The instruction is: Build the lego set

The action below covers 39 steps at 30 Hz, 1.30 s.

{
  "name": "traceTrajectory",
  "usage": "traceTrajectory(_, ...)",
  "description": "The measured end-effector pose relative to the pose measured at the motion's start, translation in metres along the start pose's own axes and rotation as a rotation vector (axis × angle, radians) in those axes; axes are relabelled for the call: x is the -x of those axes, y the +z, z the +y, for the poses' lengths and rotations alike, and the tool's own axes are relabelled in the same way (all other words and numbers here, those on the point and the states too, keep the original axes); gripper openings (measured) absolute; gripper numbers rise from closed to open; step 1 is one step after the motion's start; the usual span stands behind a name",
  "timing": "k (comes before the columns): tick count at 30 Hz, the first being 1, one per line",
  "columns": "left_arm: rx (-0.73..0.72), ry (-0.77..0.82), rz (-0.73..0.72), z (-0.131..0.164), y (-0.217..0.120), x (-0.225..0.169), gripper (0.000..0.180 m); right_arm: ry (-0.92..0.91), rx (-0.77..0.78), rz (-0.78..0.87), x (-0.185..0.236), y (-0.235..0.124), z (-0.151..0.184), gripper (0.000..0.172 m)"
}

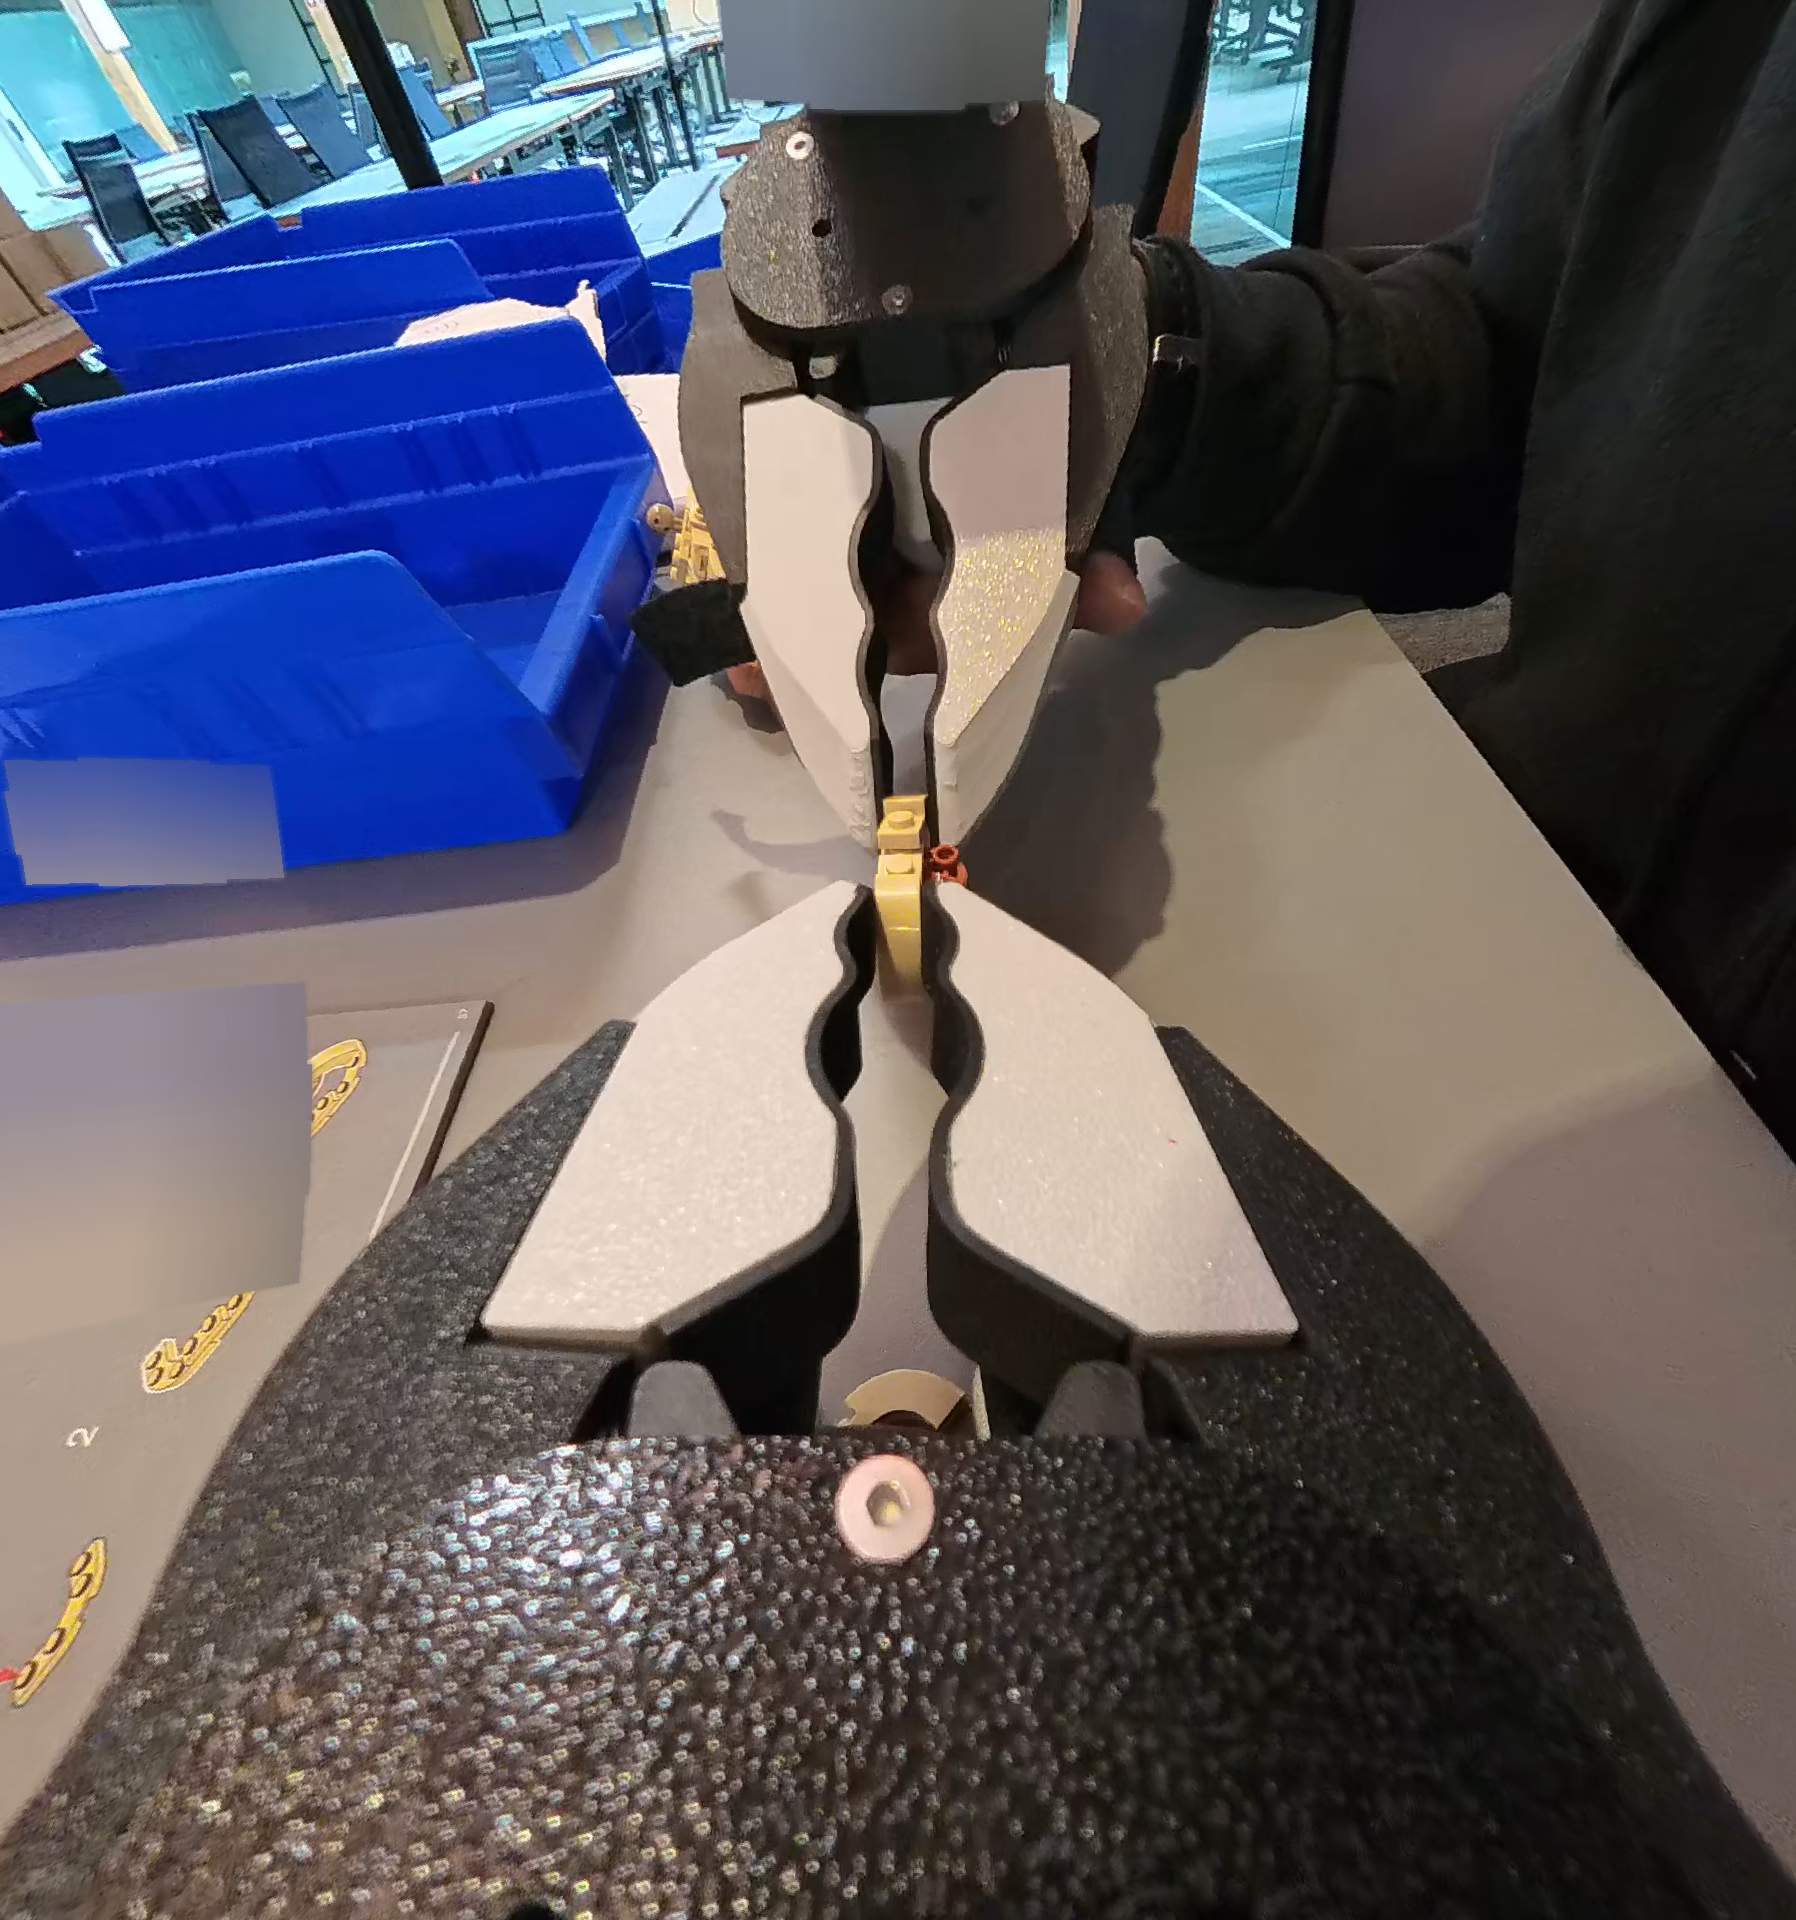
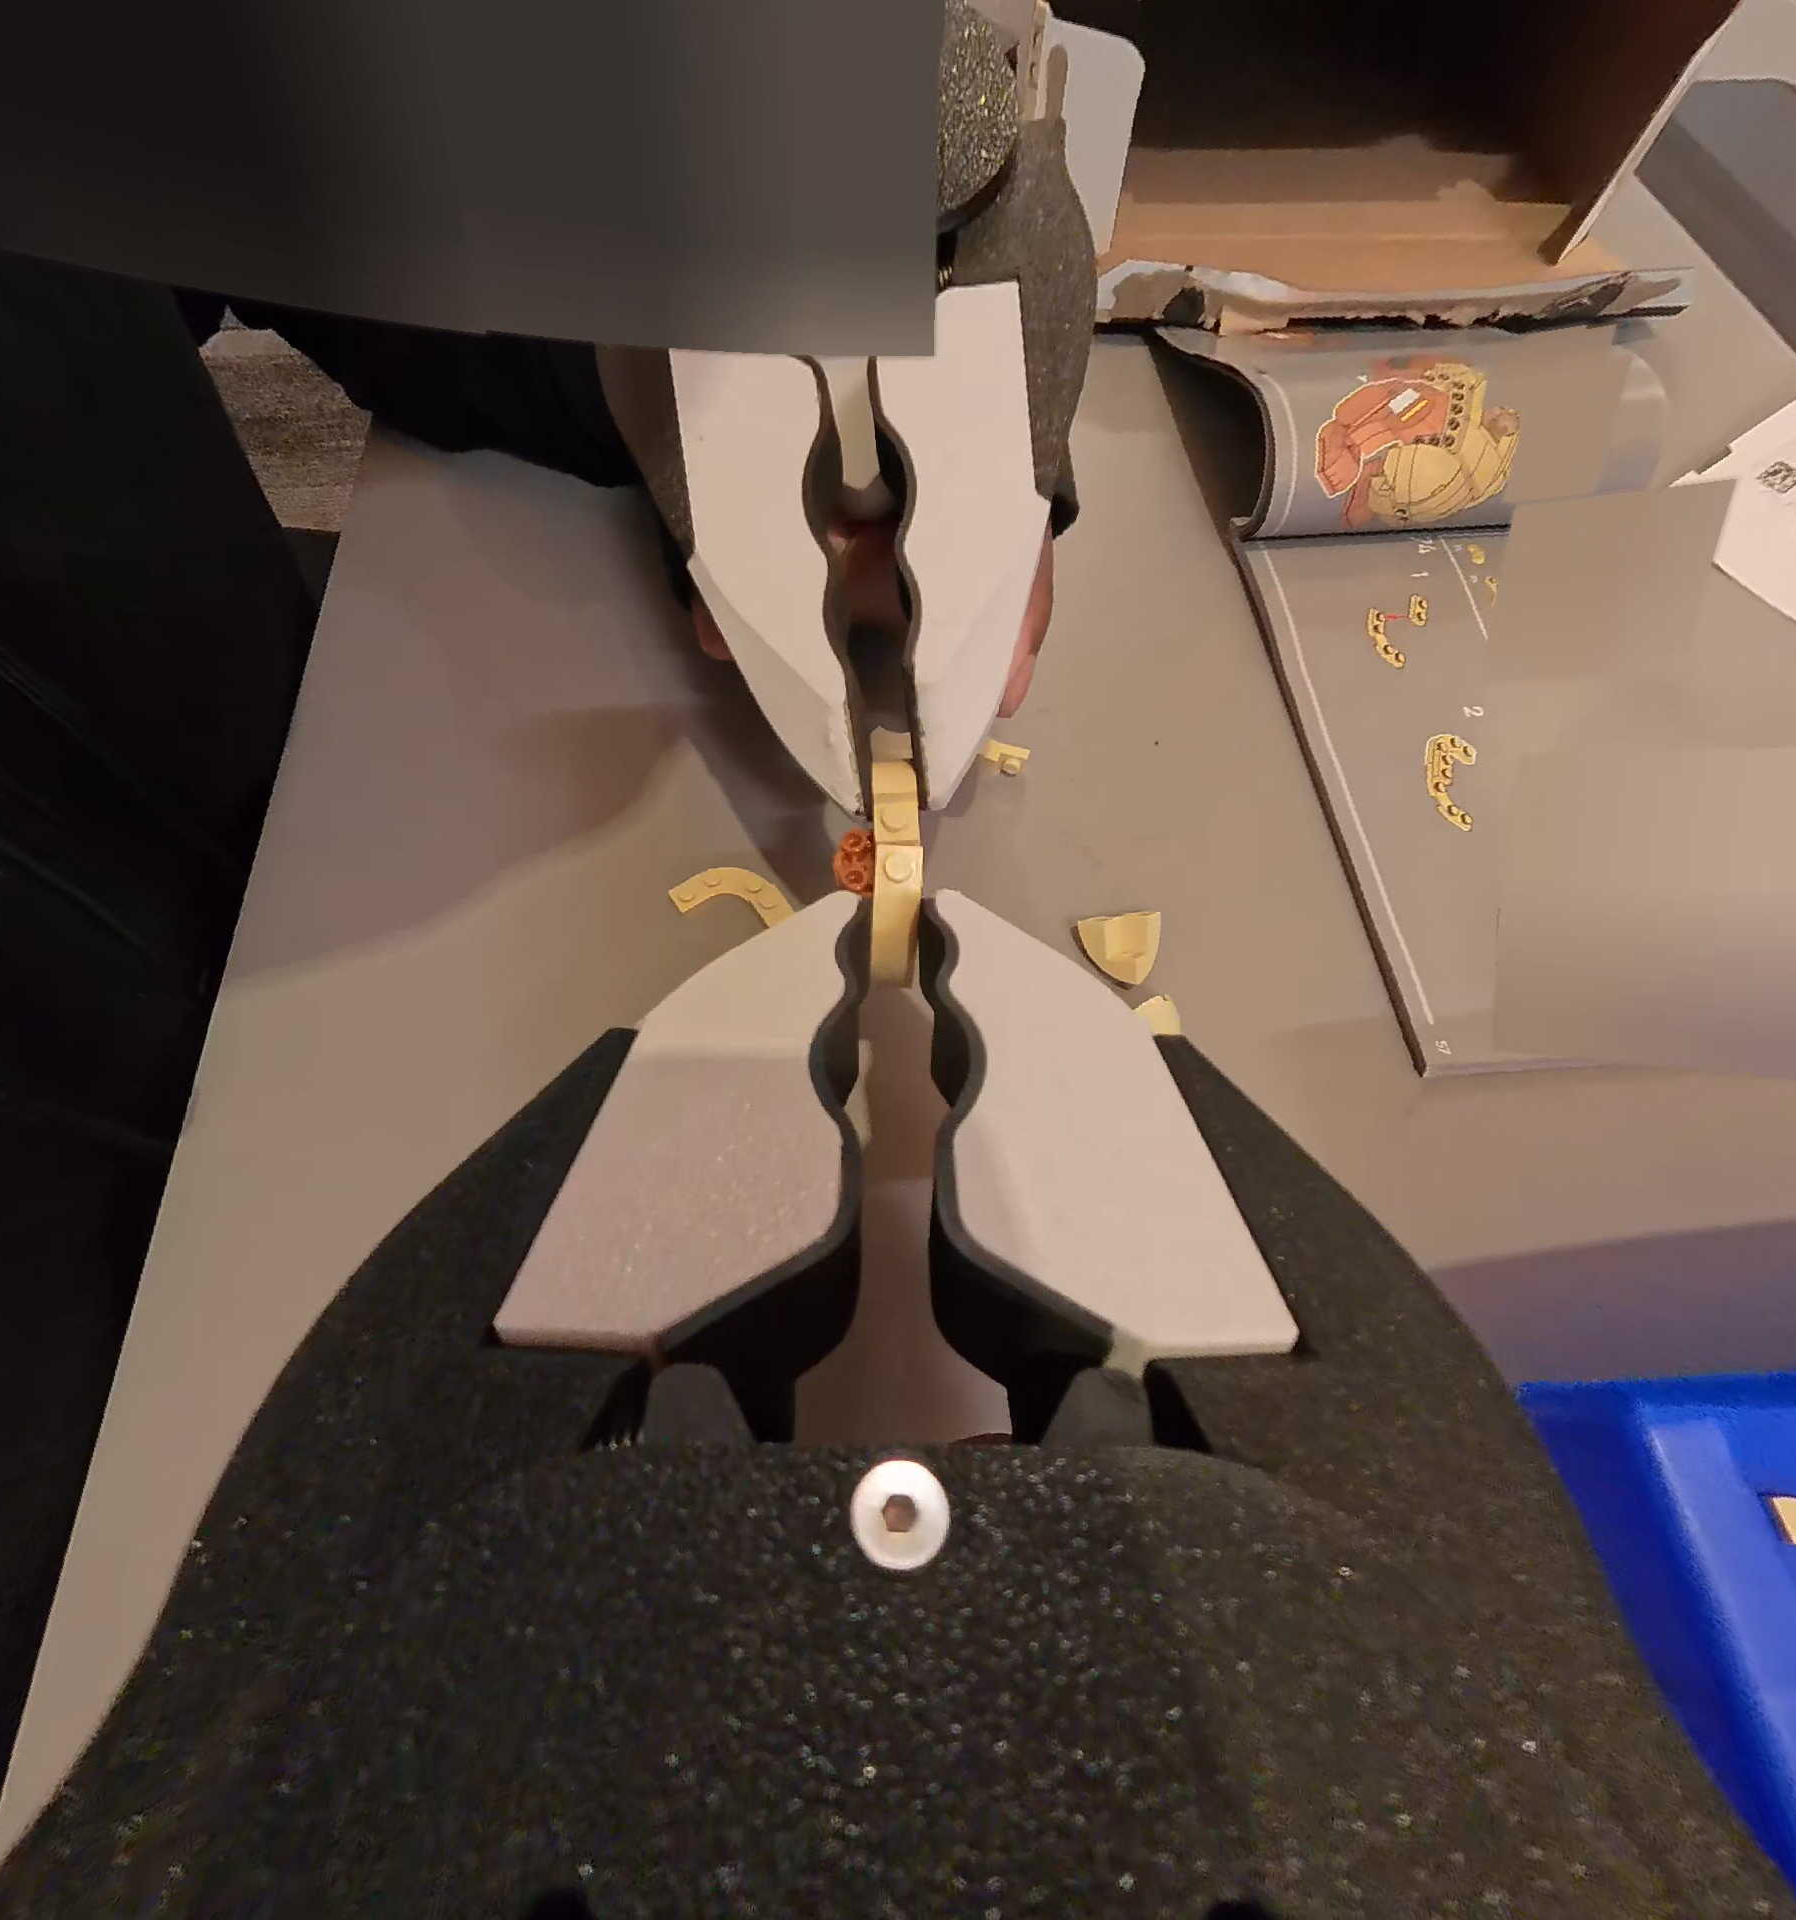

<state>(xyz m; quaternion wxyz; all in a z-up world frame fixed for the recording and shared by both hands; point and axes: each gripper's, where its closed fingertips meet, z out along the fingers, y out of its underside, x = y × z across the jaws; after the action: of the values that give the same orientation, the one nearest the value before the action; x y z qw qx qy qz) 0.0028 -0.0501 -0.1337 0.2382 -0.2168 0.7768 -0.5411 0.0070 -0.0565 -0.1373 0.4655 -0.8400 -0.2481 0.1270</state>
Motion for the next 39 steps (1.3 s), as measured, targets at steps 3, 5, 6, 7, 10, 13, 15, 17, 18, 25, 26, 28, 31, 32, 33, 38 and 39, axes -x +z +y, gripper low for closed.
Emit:
traceTrajectory(3,0.004,0.003,0.000,0.001,0.000,0.000,0.008,-0.001,0.004,0.001,0.000,0.000,0.000,0.008)
traceTrajectory(5,0.005,0.003,0.002,0.001,0.000,-0.001,0.008,-0.002,0.006,0.001,0.000,0.001,0.001,0.008)
traceTrajectory(6,0.006,0.003,0.003,0.001,0.000,-0.001,0.008,-0.003,0.007,0.001,0.001,0.001,0.001,0.008)
traceTrajectory(7,0.007,0.004,0.005,0.001,0.000,-0.001,0.008,-0.004,0.008,0.000,0.001,0.001,0.001,0.008)
traceTrajectory(10,0.011,0.009,0.010,0.002,0.000,-0.002,0.008,-0.006,0.013,-0.003,0.002,0.002,0.002,0.008)
traceTrajectory(13,0.015,0.027,0.016,0.002,0.000,-0.003,0.008,-0.006,0.021,-0.011,0.003,0.003,0.003,0.008)
traceTrajectory(15,0.020,0.048,0.020,0.003,0.000,-0.005,0.008,-0.009,0.030,-0.017,0.005,0.004,0.004,0.008)
traceTrajectory(17,0.026,0.075,0.020,0.004,0.000,-0.006,0.008,-0.016,0.040,-0.018,0.006,0.005,0.006,0.008)
traceTrajectory(18,0.029,0.086,0.019,0.004,0.000,-0.006,0.007,-0.018,0.044,-0.017,0.006,0.005,0.006,0.008)
traceTrajectory(25,0.029,0.119,0.018,0.005,0.000,-0.007,0.007,-0.029,0.049,-0.014,0.007,0.008,0.007,0.007)
traceTrajectory(26,0.028,0.122,0.018,0.005,0.000,-0.007,0.007,-0.031,0.048,-0.013,0.007,0.008,0.007,0.007)
traceTrajectory(28,0.028,0.123,0.016,0.005,0.000,-0.007,0.007,-0.030,0.048,-0.012,0.007,0.007,0.007,0.007)
traceTrajectory(31,0.031,0.121,0.013,0.005,0.000,-0.007,0.008,-0.031,0.052,-0.008,0.007,0.008,0.008,0.008)
traceTrajectory(32,0.032,0.120,0.012,0.006,0.000,-0.007,0.008,-0.032,0.055,-0.007,0.007,0.008,0.008,0.008)
traceTrajectory(33,0.034,0.119,0.010,0.006,0.001,-0.007,0.008,-0.033,0.058,-0.004,0.006,0.008,0.009,0.008)
traceTrajectory(38,0.041,0.122,0.008,0.007,0.001,-0.007,0.008,-0.036,0.067,-0.002,0.007,0.009,0.010,0.008)
traceTrajectory(39,0.041,0.123,0.009,0.007,0.001,-0.007,0.008,-0.038,0.069,-0.003,0.007,0.009,0.010,0.008)
